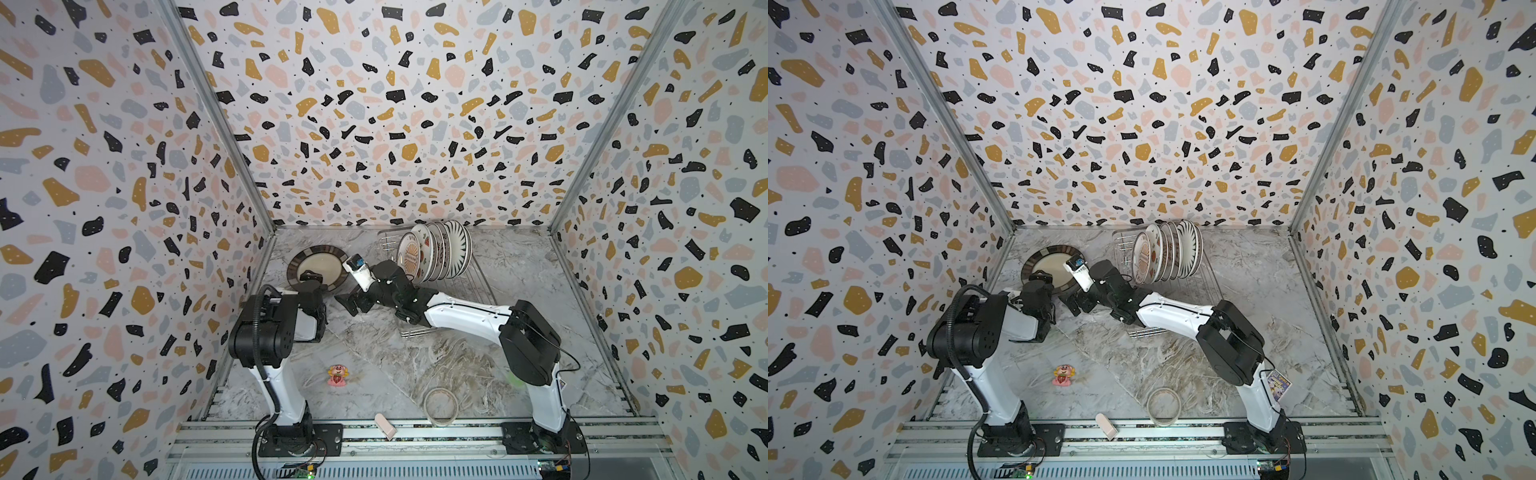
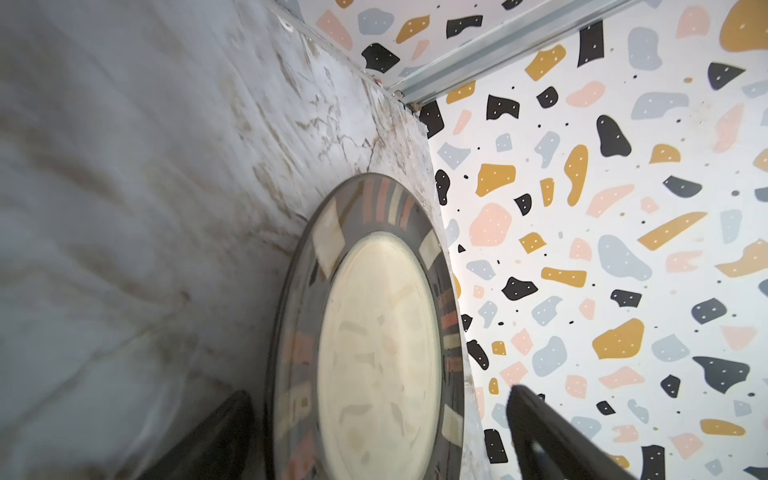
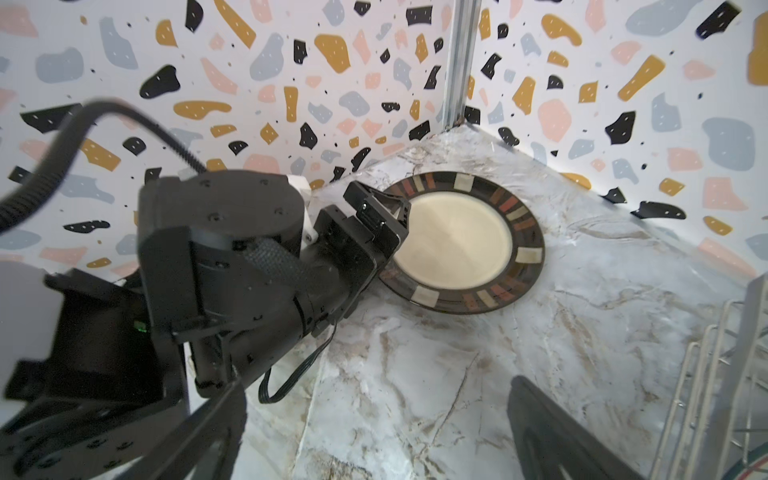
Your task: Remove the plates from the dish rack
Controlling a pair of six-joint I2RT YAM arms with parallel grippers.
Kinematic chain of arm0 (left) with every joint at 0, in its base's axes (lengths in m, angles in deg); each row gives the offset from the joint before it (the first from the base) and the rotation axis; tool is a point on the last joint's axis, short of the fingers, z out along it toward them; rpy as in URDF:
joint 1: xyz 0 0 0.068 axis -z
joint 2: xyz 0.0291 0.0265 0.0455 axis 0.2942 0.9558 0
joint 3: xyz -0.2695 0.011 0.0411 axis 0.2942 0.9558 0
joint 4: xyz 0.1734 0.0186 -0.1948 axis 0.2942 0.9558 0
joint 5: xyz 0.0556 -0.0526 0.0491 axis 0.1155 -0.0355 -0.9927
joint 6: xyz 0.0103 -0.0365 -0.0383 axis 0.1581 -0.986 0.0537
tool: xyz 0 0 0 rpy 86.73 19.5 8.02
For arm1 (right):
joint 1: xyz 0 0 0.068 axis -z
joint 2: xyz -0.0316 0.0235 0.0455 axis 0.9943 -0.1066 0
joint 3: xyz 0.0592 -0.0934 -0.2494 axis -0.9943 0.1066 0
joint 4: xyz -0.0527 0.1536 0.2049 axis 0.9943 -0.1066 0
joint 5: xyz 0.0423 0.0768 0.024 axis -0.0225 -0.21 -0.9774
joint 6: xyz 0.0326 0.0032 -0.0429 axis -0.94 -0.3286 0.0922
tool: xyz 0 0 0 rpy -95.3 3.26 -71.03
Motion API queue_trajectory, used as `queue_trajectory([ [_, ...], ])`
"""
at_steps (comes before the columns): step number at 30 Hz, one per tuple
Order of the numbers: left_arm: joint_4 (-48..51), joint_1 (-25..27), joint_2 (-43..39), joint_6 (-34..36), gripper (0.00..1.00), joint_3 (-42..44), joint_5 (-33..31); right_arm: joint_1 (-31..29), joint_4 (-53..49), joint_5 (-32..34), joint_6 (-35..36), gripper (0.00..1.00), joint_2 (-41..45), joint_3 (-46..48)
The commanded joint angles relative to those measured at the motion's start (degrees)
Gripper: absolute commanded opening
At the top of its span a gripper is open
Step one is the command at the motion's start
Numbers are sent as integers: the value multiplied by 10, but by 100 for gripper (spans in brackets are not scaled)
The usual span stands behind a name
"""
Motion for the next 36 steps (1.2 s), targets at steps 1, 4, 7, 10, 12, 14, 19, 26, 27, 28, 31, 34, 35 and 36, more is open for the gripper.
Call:
queue_trajectory([
  [1, -15, -3, -28, 9, 100, 24, -27, -5, 33, 33, -12, 100, 54, 28],
  [4, -26, -5, -54, 9, 100, 53, -32, -6, 54, 51, -24, 99, 83, 62],
  [7, -32, -5, -79, 8, 100, 74, -11, -5, 73, 85, -37, 99, 116, 97],
  [10, -30, -5, -110, 5, 100, 100, -14, -5, 73, 140, -55, 99, 148, 120],
  [12, -33, -4, -134, 7, 100, 118, -16, -3, 47, 167, -71, 99, 168, 124],
  [14, -23, -5, -166, 16, 100, 132, -16, -3, 5, 207, -95, 99, 190, 126],
  [19, -6, -2, -248, 42, 100, 155, 22, 27, -9, 252, -78, 99, 262, 180],
  [26, 56, 2, -397, 57, 100, 198, 24, 96, 89, 207, -81, 99, 383, 328],
  [27, 60, 6, -415, 60, 100, 202, 29, 106, 80, 210, -87, 99, 388, 330],
  [28, 65, 11, -436, 69, 100, 204, 36, 118, 71, 209, -93, 99, 391, 330],
  [31, 93, 65, -489, 142, 100, 188, 14, 150, 40, 160, -103, 100, 396, 325],
  [34, 119, 136, -512, 231, 100, 148, 21, 163, 21, 146, -106, 99, 385, 311],
  [35, 118, 151, -514, 257, 100, 137, 41, 163, 10, 154, -107, 99, 377, 302],
  [36, 112, 160, -515, 279, 100, 131, 62, 164, -2, 160, -111, 99, 369, 293],
])
